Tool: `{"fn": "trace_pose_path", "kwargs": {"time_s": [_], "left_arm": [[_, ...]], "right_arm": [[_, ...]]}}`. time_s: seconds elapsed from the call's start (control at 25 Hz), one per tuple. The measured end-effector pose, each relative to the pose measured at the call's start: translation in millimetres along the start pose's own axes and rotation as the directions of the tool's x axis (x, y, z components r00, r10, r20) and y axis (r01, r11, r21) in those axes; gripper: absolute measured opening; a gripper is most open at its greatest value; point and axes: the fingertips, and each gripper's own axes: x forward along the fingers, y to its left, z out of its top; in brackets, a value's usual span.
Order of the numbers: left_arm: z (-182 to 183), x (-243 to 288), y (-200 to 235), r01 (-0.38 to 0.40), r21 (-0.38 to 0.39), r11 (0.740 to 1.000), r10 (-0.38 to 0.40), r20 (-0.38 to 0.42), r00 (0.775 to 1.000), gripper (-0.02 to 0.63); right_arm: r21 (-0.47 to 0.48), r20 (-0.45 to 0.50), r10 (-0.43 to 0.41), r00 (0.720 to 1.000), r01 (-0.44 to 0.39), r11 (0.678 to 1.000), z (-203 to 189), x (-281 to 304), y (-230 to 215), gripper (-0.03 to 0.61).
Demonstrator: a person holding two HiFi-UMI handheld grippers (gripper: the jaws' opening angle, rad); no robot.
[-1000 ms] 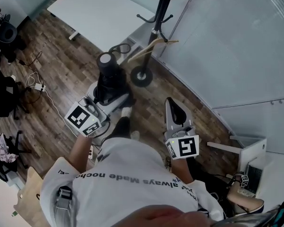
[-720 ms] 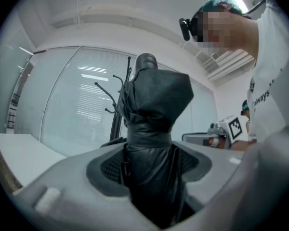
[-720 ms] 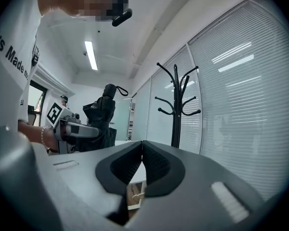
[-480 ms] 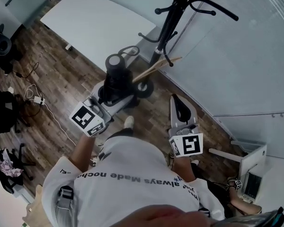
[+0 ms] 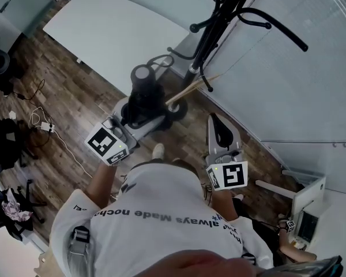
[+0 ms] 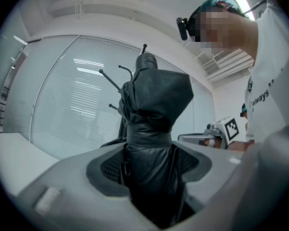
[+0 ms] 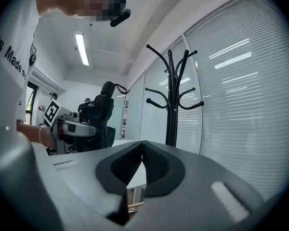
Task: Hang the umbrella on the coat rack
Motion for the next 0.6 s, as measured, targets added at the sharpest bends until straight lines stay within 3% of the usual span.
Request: {"fn": "trace_pose_path", "kwargs": {"time_s": [0.6], "left_arm": [[13, 79, 26, 0.02, 0.001, 1.0, -0.02, 0.003, 1.0, 0.27]], "right_arm": [[0.002, 0.018, 0.007, 1.0, -0.007, 1.0, 3, 18, -74, 0.003]]}}
